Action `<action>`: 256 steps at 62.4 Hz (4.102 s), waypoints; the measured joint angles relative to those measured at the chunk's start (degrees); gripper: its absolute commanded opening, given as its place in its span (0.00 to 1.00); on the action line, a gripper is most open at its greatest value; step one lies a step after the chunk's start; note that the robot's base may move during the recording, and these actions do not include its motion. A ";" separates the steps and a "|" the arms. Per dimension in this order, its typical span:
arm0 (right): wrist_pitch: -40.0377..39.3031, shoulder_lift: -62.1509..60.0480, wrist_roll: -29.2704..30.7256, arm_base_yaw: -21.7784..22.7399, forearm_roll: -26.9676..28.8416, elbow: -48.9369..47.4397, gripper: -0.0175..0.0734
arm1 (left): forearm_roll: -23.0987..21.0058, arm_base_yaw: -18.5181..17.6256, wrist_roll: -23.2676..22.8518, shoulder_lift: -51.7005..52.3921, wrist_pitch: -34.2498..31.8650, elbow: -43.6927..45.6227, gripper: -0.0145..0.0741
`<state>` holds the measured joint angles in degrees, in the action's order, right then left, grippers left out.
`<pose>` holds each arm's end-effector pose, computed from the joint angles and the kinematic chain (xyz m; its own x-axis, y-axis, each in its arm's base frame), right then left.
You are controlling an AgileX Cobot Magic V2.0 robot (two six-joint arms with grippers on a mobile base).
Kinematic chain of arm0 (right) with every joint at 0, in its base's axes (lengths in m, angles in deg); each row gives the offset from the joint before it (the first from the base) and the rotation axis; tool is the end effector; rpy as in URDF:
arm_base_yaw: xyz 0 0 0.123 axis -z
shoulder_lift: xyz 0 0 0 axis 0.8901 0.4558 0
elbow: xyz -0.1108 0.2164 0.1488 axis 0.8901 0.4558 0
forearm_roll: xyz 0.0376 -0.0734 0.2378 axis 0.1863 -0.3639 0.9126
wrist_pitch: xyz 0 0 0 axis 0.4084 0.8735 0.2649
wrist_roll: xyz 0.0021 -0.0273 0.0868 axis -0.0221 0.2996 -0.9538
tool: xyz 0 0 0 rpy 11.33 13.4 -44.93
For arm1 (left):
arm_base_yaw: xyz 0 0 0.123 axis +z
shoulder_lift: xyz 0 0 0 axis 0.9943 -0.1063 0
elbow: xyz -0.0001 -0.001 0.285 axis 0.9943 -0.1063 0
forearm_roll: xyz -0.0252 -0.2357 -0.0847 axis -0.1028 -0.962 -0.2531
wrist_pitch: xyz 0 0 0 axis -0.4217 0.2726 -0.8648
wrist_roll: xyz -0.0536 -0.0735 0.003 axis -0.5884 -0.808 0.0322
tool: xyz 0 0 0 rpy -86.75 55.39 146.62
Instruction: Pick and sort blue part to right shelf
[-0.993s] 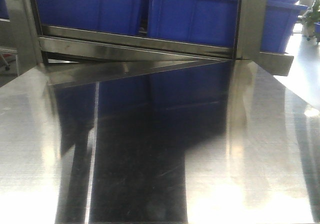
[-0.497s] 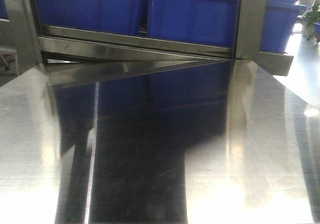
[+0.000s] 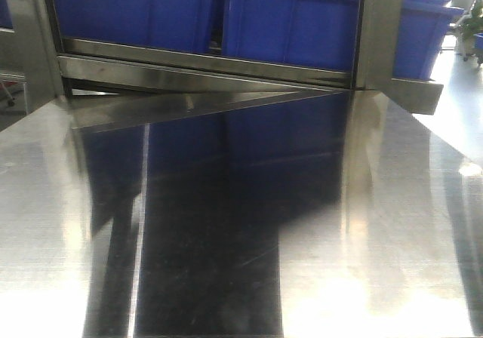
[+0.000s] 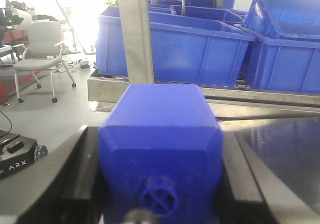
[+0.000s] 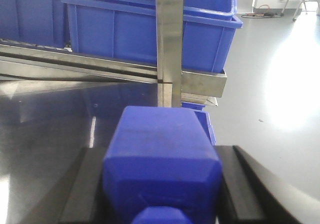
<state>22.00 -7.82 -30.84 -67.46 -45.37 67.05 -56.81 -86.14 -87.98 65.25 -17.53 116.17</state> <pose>0.0760 0.0045 0.2802 -0.0894 0.0560 -0.9944 -0.0569 0.9965 0.0613 0.0667 0.0003 0.3315 -0.0035 0.0670 -0.9977 0.0070 0.9977 0.0670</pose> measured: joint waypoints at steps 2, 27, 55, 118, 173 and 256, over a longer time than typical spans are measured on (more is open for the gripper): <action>0.00 0.00 0.00 0.00 0.00 0.00 0.68 | 0.00 0.00 0.00 0.00 0.00 0.00 0.48; 0.00 0.00 0.00 0.00 0.00 0.00 0.68 | 0.00 0.00 0.05 0.00 0.00 0.00 0.48; 0.00 0.00 0.00 0.00 0.00 0.00 0.68 | 0.00 0.00 0.05 0.00 0.00 0.00 0.48; 0.00 0.00 0.00 0.00 0.00 0.00 0.68 | 0.00 0.00 0.13 0.00 0.13 0.00 0.48; 0.00 0.00 0.00 0.00 0.00 0.00 0.68 | 0.00 0.00 0.13 0.00 0.13 0.00 0.48; 0.00 0.00 0.00 0.00 0.00 0.00 0.68 | 0.00 0.00 0.17 0.00 0.13 0.00 0.48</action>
<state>22.00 -7.82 -30.84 -67.46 -45.37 67.05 -56.81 -86.14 -87.81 65.25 -17.40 116.17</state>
